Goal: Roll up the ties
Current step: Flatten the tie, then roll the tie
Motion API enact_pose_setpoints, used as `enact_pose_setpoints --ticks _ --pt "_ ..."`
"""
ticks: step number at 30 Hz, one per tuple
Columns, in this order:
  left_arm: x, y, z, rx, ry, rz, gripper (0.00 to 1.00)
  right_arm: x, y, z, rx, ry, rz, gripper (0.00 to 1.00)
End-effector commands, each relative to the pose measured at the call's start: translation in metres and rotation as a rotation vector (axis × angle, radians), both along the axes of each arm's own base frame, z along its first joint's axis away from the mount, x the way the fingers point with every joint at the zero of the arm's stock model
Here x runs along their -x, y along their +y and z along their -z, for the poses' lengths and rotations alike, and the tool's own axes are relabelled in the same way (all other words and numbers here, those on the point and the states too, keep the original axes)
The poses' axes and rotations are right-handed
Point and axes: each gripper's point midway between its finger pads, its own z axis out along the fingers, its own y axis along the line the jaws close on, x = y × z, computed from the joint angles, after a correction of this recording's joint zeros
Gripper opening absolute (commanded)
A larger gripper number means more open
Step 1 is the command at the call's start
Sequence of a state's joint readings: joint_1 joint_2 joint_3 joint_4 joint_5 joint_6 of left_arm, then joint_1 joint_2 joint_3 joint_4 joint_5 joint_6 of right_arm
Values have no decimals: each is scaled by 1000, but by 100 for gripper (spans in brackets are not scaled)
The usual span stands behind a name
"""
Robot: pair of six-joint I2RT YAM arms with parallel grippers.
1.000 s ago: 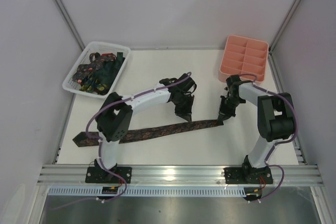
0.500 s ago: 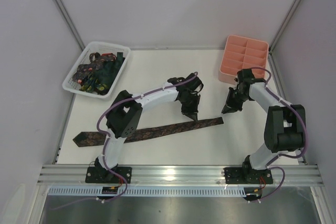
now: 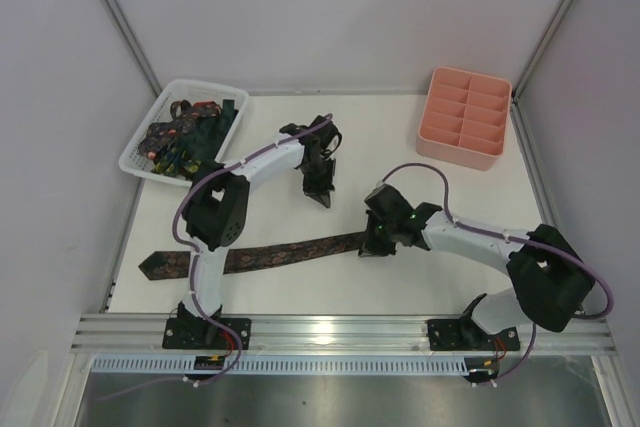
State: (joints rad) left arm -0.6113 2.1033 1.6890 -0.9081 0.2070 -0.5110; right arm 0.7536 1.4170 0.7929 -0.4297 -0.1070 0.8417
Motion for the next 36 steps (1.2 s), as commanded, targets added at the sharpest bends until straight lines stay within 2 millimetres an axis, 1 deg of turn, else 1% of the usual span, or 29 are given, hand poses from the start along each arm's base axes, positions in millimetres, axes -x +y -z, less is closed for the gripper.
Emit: enact_pose_setpoints --ticks 1,2,4,5,6,10,12,14,15,17,18,19,20,21,22,23,24,25,26,27,28,29,30,31,32,33,34,35,36 --pt "12 5 -10 5 -17 81 0 -21 19 11 -10 -101 179 0" --pt "17 4 -6 22 3 86 0 -23 19 15 -10 -102 212 0" --pt "18 -3 -3 58 6 88 0 -21 15 29 17 -82 242 0" --pt "20 -6 -2 79 21 87 0 -22 15 32 25 -76 250 0" --pt "20 -9 0 90 19 85 0 -20 13 40 54 -57 251 0" --pt "29 -18 8 119 63 95 0 -24 16 47 61 -54 260 0" --pt "35 -22 11 128 77 112 0 -35 25 41 38 -79 264 0" --pt "39 -19 16 113 95 116 0 -43 31 42 49 -89 269 0" --pt "40 -16 18 97 95 115 0 -51 38 33 40 -100 270 0" --pt "40 -11 17 75 84 112 0 -53 38 29 53 -93 279 0" --pt "40 -6 15 50 74 107 0 -49 34 27 69 -81 277 0" --pt "31 -1 7 16 19 94 1 -44 31 25 72 -77 268 0" --pt "26 3 2 1 -5 85 1 -42 29 8 45 -103 269 0" --pt "24 6 -4 -19 -25 78 0 -36 21 6 56 -100 262 0" --pt "14 7 -17 -27 -76 63 0 -31 12 4 64 -101 262 0" --pt "10 7 -24 -30 -95 54 0 -30 6 -3 73 -120 229 0" --pt "8 7 -31 -33 -110 48 1 -26 -3 -17 73 -142 214 0" --pt "2 3 -42 -19 -138 32 1 -30 -13 -23 89 -161 208 0" --pt "2 -1 -54 8 -155 28 2 -30 -26 -25 126 -175 168 2" --pt "2 -10 -62 41 -173 34 2 -35 -32 -37 109 -210 149 7" --pt "5 -19 -67 81 -166 31 2 -51 -51 -39 102 -215 185 12" --pt "13 -31 -73 143 -139 49 2 -50 -47 -39 17 -180 129 30" --pt "20 -48 -77 195 -136 75 1 -54 -56 -38 10 -186 76 34" --pt "26 -57 -76 221 -116 79 0 -61 -69 -35 -2 -163 96 42" --pt "33 -69 -72 251 -85 98 1 -73 -86 -37 -68 -138 128 58" --pt "40 -85 -71 283 -85 124 1 -80 -96 -32 -94 -135 112 66" --pt "45 -94 -69 305 -63 119 0 -80 -91 -37 -191 -118 65 75" --pt "53 -111 -64 356 -35 148 0 -94 -107 -40 -215 -136 97 76" --pt "55 -119 -62 376 -29 151 0 -97 -112 -34 -213 -132 69 76"
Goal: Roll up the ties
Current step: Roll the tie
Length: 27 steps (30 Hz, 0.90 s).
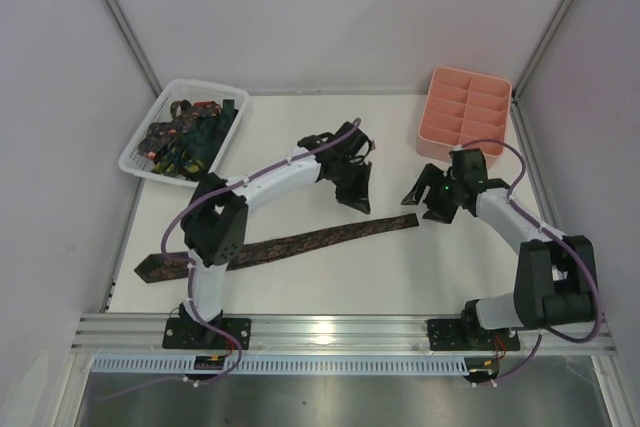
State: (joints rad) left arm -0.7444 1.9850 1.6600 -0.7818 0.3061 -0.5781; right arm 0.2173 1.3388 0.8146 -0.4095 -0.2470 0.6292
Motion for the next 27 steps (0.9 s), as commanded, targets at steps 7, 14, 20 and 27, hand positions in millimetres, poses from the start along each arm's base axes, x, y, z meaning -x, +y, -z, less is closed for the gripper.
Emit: enact_pose_setpoints --ticks 7,14,20,27 --pt "5 -81 22 193 91 5 0 -8 -33 15 -210 -30 -151 74" --pt "-2 -86 49 144 130 -20 0 -6 -40 33 -271 12 -148 67" --pt "-6 -83 61 116 130 -36 0 0 -41 44 -264 44 -153 65" --pt "-8 -71 79 69 165 -56 0 4 -46 56 -233 73 -145 60"
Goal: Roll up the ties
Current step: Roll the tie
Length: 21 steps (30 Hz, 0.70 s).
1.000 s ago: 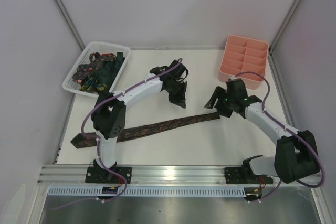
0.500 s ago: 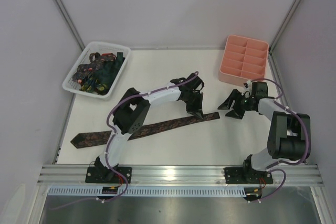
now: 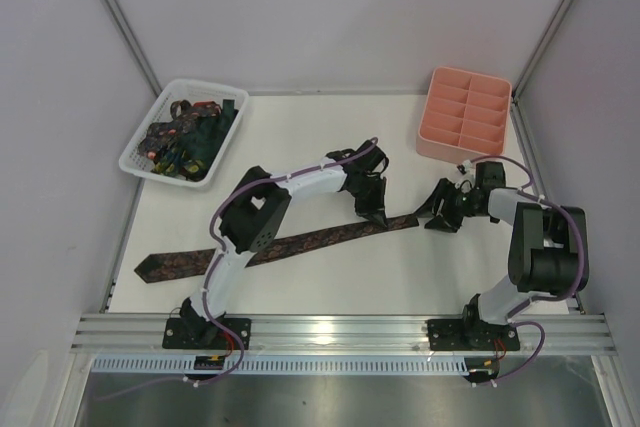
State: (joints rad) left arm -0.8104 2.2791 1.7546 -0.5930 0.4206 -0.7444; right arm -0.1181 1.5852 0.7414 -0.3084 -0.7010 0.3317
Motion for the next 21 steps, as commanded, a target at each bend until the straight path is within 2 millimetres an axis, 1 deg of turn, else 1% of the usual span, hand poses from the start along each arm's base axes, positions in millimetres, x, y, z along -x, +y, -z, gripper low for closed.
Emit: enact_pose_setpoints --ticks 1,5,6,8,12,13,15,16,18,20,21 --pt "-13 4 2 -16 2 -36 0 -1 -2 6 10 -15 -23 60" --pt "-18 18 11 -46 16 -50 0 -2 -3 11 16 -7 -21 59" --pt "-16 20 14 -46 27 -46 0 -2 0 10 -1 -7 -30 59" --pt "-18 23 17 -59 25 -51 0 -2 3 15 -3 7 -39 59" --pt "-16 24 19 -55 36 -43 1 -4 15 19 -20 0 -71 59" --pt "-15 24 21 -54 43 -40 0 -7 15 20 -16 -1 -69 59" --pt "-15 25 23 -59 45 -38 0 -11 14 24 -15 3 -65 59" --pt "-15 25 25 -60 46 -37 0 -17 12 22 -10 -5 -61 59" --pt "-14 26 28 -66 51 -34 0 -20 7 28 14 11 -54 60" --pt "-13 26 29 -65 53 -27 0 -26 0 28 30 5 -46 60" --pt "-13 26 30 -69 53 -28 0 -24 -1 31 34 17 -55 61"
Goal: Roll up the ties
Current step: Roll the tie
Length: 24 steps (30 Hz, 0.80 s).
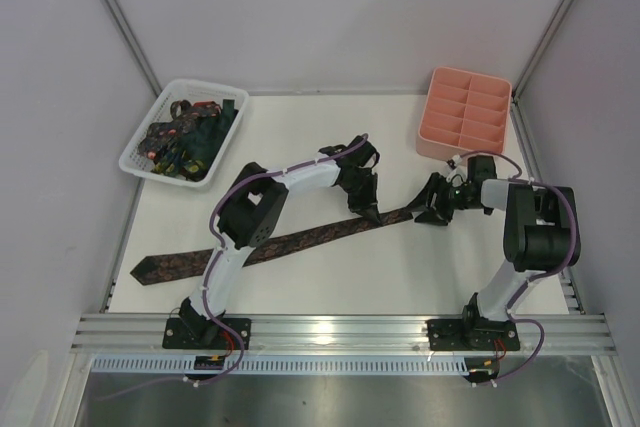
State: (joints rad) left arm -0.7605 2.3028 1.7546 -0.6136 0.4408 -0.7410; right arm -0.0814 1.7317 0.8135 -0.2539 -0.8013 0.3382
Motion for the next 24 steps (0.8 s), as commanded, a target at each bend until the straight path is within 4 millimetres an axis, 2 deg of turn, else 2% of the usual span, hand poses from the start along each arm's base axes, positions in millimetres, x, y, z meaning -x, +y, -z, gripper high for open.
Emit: enact_pose_setpoints --ticks 1,8,16,21,23,24 --pt "2 9 19 -48 15 14 0 -8 -22 24 130 2 9 60" --pt "2 9 20 -44 19 18 0 -4 0 30 90 -1 -79 60" --pt "3 11 24 -51 27 27 0 -14 3 28 82 -20 -74 54" --pt "3 11 24 -54 26 31 0 -19 10 16 64 -67 -85 41" --pt "4 13 25 -60 25 32 0 -20 14 7 66 -94 -99 26" --pt "5 13 25 -62 29 34 0 -20 16 4 65 -99 -103 22"
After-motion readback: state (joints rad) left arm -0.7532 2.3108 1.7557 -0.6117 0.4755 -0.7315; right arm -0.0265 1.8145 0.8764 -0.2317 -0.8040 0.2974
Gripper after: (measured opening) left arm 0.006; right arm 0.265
